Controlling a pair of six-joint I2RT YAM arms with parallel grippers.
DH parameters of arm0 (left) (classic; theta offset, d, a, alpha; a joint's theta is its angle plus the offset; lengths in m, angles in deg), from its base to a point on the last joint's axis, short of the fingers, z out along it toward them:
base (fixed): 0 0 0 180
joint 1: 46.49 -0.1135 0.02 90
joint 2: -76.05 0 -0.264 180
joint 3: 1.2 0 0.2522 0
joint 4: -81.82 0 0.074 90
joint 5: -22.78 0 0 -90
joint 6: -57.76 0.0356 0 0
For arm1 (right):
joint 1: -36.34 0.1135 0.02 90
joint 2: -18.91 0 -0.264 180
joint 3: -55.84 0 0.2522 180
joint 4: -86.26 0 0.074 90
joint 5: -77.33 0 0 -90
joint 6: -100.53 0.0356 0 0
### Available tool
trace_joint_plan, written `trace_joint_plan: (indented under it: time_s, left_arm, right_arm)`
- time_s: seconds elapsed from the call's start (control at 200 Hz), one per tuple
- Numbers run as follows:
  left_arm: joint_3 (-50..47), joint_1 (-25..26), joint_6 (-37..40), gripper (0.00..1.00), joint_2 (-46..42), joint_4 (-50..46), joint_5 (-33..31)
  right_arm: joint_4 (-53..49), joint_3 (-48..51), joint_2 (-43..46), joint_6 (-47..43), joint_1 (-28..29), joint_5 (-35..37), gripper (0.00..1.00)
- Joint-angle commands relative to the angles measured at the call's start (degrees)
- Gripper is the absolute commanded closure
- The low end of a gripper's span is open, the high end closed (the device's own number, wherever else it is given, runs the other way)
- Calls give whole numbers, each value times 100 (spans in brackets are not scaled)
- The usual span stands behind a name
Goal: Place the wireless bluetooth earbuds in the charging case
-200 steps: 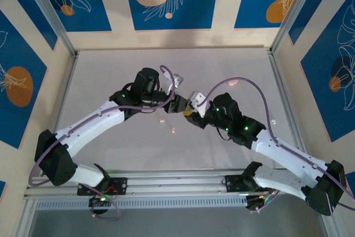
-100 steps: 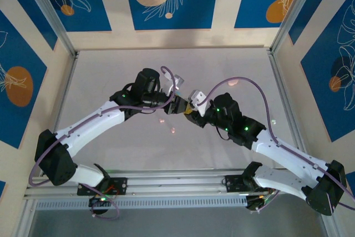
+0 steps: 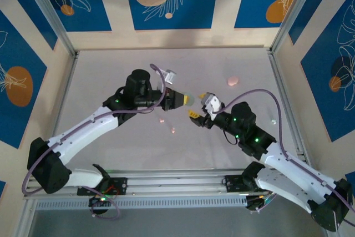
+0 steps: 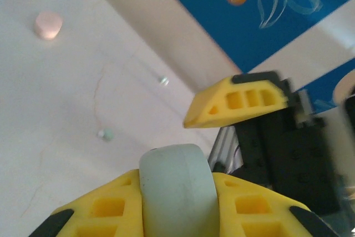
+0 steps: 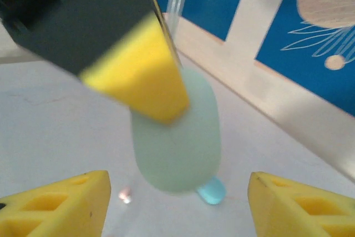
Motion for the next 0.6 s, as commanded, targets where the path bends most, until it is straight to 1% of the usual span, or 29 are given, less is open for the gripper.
trace_joint_plan:
  time_s: [0.0,0.07,0.125,0.25,0.37,0.55,0.595]
  left_arm:
    - [-211,-118,-1158,77,-202,1351,228]
    - [-206,-125,-1386,77,-193,1492,328]
    - [-179,-127,-1464,77,-194,1471,348]
    - [-155,-158,-1555,77,-130,1415,356]
    - [-44,-182,-1740,77,27,1440,530]
    - [-14,-180,-1814,77,70,1450,556]
    - [-16,-188,-1814,77,79,1428,559]
  right_arm:
    - [698,197,-2,57,-607,-1007,33]
    - [1301,340,-18,202,-799,-1343,33]
    - [1595,345,-89,205,-877,-1416,33]
    - [1795,111,-341,71,-953,-1706,35]
    - [2222,-22,-600,28,-963,-1741,36]
    - [2349,-314,-906,-83,-971,-1848,39]
    - [2427,-336,-961,-33,-975,-1857,42]
